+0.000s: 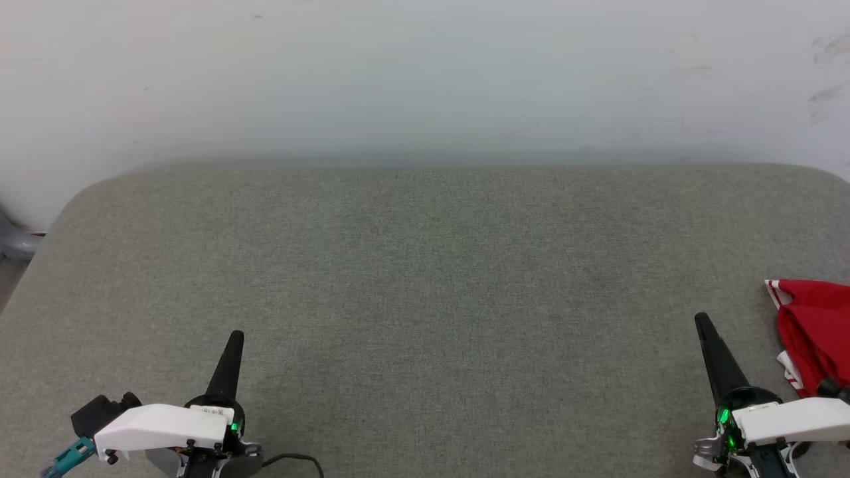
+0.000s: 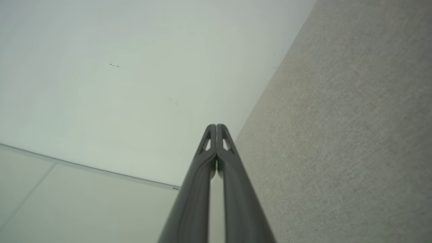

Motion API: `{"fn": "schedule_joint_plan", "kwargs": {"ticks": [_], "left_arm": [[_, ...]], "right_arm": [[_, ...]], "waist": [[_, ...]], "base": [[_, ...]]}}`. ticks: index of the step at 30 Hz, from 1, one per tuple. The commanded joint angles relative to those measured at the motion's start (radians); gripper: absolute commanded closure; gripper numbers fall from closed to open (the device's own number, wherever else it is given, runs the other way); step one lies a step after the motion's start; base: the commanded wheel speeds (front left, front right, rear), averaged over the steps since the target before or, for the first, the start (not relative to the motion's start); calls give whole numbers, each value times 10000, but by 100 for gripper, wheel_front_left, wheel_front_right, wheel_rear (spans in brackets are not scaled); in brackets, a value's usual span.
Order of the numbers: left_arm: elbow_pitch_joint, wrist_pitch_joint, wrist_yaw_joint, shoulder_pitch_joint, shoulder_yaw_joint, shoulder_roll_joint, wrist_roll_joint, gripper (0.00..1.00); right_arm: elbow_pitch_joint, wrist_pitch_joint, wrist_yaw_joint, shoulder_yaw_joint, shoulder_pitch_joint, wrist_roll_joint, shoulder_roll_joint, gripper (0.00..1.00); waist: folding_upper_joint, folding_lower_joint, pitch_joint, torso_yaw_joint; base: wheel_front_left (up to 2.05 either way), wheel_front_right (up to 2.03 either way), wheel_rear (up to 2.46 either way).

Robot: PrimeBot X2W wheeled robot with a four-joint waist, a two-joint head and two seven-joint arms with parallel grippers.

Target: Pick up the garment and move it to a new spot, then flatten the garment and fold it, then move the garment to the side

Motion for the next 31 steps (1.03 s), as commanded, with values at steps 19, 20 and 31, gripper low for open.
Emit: {"fn": "schedule_joint_plan", "kwargs": {"ticks": [19, 20, 31], "left_arm": [[98, 429, -209, -345, 292, -166, -1444, 100], [107, 444, -220, -352, 303, -171, -1514, 100], [170, 658, -289, -471, 431, -259, -2234, 100]], "right_arm": [[482, 94, -2, -82, -561, 1597, -14, 100], [508, 100, -2, -85, -581, 1664, -12, 100], [771, 155, -3, -125, -748, 2422, 16, 100]], "waist": [[0, -1, 55, -20], [0, -1, 57, -21], [0, -1, 90, -33]], "base": [[0, 0, 0], [0, 0, 0], [0, 0, 0]]}}
